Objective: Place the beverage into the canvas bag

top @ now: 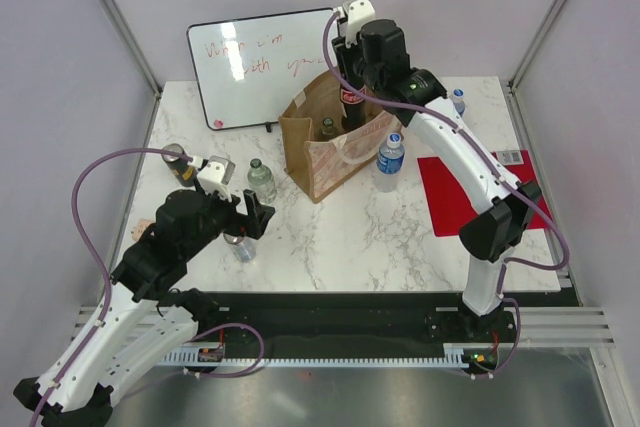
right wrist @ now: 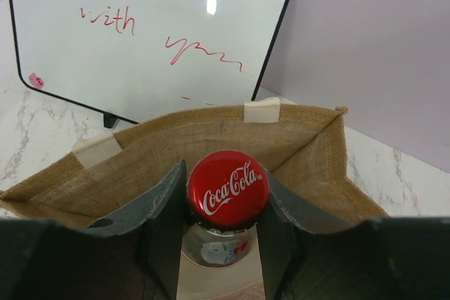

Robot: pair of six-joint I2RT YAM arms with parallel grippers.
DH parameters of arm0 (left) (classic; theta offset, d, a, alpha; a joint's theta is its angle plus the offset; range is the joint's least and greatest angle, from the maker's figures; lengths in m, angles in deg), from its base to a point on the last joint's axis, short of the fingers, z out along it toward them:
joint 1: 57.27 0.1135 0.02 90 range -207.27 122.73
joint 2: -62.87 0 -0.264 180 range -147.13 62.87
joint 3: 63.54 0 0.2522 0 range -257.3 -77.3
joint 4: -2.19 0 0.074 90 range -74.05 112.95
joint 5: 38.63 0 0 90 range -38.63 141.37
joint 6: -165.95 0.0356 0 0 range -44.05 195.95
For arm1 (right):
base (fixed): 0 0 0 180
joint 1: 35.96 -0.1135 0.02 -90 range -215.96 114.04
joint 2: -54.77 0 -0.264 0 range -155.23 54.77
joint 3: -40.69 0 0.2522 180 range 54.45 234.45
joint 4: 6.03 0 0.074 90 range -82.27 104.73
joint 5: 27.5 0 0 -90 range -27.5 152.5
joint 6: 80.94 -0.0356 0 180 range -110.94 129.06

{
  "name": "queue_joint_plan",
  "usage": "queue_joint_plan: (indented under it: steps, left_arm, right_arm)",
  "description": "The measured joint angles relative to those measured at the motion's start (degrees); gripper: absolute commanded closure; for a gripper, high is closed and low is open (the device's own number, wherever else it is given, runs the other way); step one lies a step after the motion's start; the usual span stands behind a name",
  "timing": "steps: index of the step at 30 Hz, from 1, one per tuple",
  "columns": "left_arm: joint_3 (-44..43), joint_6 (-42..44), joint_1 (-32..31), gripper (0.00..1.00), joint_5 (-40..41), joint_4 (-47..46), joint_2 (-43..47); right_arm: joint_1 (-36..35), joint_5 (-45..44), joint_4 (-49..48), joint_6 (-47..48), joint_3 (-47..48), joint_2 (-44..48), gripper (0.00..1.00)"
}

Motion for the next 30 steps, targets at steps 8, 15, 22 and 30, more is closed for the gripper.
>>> queue_joint_plan:
  steps: [8,15,22,30]
  left_arm:
    - [0.04,0.02,0.00,0.02,-0.02,0.00,0.00]
    - [0.09,0.02,0.00,0.02,-0.02,-0.02,0.00]
    - [0.11,0.02,0.00,0.02,-0.02,0.00,-0.02]
    - [0.22,0.02,0.00,0.02,-0.02,-0.02,-0.44]
  right_arm:
    - [2.29,1.01,-7.41,0.02,-3.63,-0.09,1.00]
    - [3.85,3.21,-18.82,-0.07,-14.69,-0.09,1.00]
    - [5.44,5.05,-23.98,-1.33,-23.45,-0.92,1.00]
    - [7.17,7.74,-30.25,-3.28,-24.96,-1.29,1.00]
